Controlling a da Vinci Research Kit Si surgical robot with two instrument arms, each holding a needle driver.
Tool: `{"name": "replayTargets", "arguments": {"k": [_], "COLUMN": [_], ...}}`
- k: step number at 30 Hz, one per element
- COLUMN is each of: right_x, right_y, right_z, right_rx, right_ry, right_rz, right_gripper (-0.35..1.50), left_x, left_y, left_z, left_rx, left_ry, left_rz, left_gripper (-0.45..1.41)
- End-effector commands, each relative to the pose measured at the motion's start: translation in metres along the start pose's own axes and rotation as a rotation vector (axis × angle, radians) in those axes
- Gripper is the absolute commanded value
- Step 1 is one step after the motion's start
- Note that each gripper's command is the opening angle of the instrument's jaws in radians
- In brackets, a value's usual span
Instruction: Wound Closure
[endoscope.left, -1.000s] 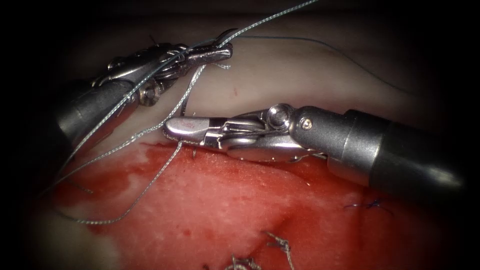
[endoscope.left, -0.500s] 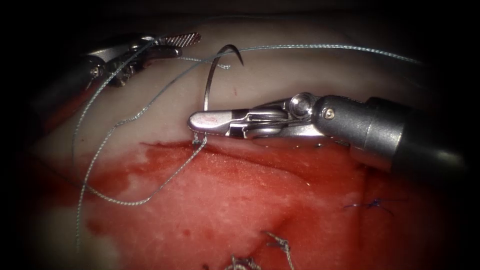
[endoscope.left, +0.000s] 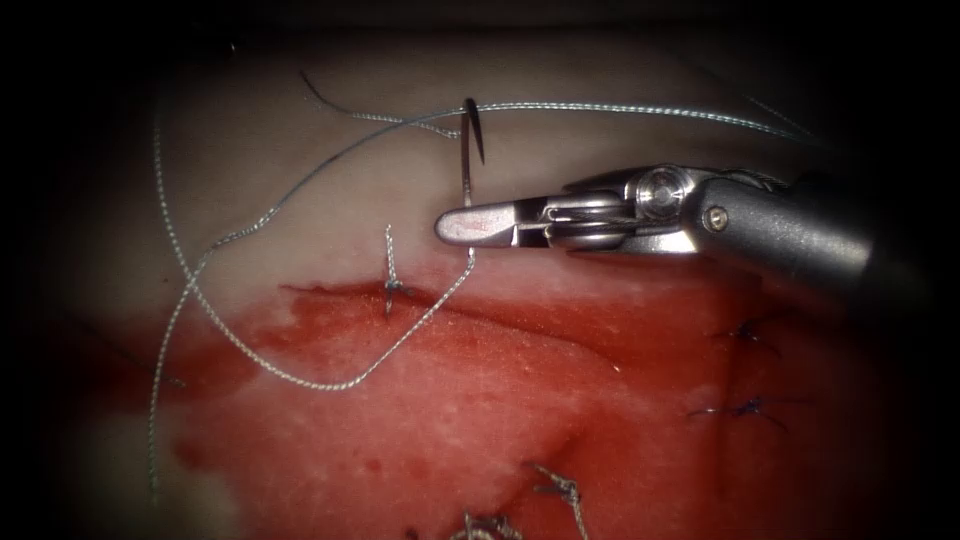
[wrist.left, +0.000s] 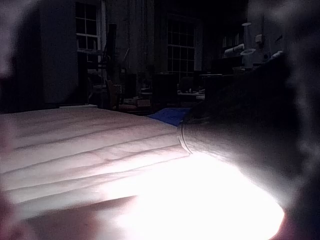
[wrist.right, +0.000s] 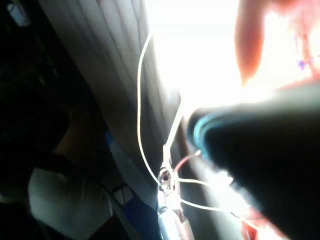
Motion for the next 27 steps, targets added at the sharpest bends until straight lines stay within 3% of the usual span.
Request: {"name": "replayTargets", "arguments": {"k": [1, 2, 5, 6, 7, 8, 9, 11, 12, 14, 15, 17, 19, 21, 22, 24, 27], "right_x": [-0.0021, -0.0029, -0.0039, -0.0048, -0.0051, -0.0051, -0.0056, -0.0057, -0.0058, -0.0058, -0.0059, -0.0059, -0.0061, -0.0061, -0.0061, -0.0061, -0.0060], "right_y": [0.0011, 0.0014, 0.0021, 0.0026, 0.0027, 0.0027, 0.0026, 0.0023, 0.0020, 0.0014, 0.0008, 0.0006, 0.0002, 0.0002, 0.0004, 0.0014, 0.0026], "right_z": [-0.0004, -0.0012, -0.0024, -0.0038, -0.0043, -0.0043, -0.0056, -0.0061, -0.0063, -0.0067, -0.0071, -0.0073, -0.0078, -0.0078, -0.0078, -0.0075, -0.0069], "right_rx": [0.063, 0.165, 0.333, 0.526, 0.584, 0.584, 0.784, 0.874, 0.930, 1.019, 1.053, 1.065, 1.102, 1.111, 1.119, 1.140, 1.156], "right_ry": [-0.028, -0.056, -0.091, -0.088, -0.078, -0.078, -0.007, 0.075, 0.129, 0.206, 0.258, 0.288, 0.379, 0.395, 0.414, 0.443, 0.449], "right_rz": [-0.068, -0.197, -0.391, -0.586, -0.644, -0.644, -0.831, -0.920, -1.000, -1.104, -1.166, -1.198, -1.278, -1.292, -1.311, -1.368, -1.390], "right_gripper": [-0.35, -0.35, -0.35, -0.35, -0.35, -0.35, -0.35, -0.35, -0.35, -0.35, -0.35, -0.35, -0.35, -0.35, -0.35, -0.35, -0.35], "left_x": [0.0019, 0.0026, 0.0038, 0.0041, 0.0038, 0.0038, 0.0017, -0.0001, -0.0013, -0.0024, -0.0029, -0.0029, -0.0023, -0.0020, -0.0016, -0.0006, 0.0001], "left_y": [0.0005, 0.0006, 0.0007, 0.0008, 0.0009, 0.0009, 0.0012, 0.0013, 0.0015, 0.0017, 0.0019, 0.0019, 0.0023, 0.0026, 0.0030, 0.0048, 0.0074], "left_z": [-0.0002, -0.0011, -0.0025, -0.0041, -0.0046, -0.0046, -0.0060, -0.0067, -0.0072, -0.0076, -0.0076, -0.0074, -0.0067, -0.0063, -0.0059, -0.0039, -0.0021], "left_rx": [0.027, 0.093, 0.221, 0.378, 0.421, 0.421, 0.437, 0.424, 0.420, 0.400, 0.382, 0.378, 0.350, 0.335, 0.318, 0.267, 0.140], "left_ry": [-0.006, -0.027, -0.074, -0.218, -0.296, -0.296, -0.706, -0.944, -1.004, -1.006, -1.003, -1.006, -1.012, -1.000, -0.971, -0.816, -0.677], "left_rz": [0.036, 0.113, 0.245, 0.342, 0.354, 0.354, 0.321, 0.271, 0.273, 0.295, 0.309, 0.312, 0.318, 0.315, 0.320, 0.216, 0.162], "left_gripper": [0.89, 0.91, 0.94, 0.86, 0.84, 0.84, 0.71, 0.66, 0.66, 0.61, 0.69, 0.71, 0.83, 0.84, 0.83, 0.77, 0.72]}}
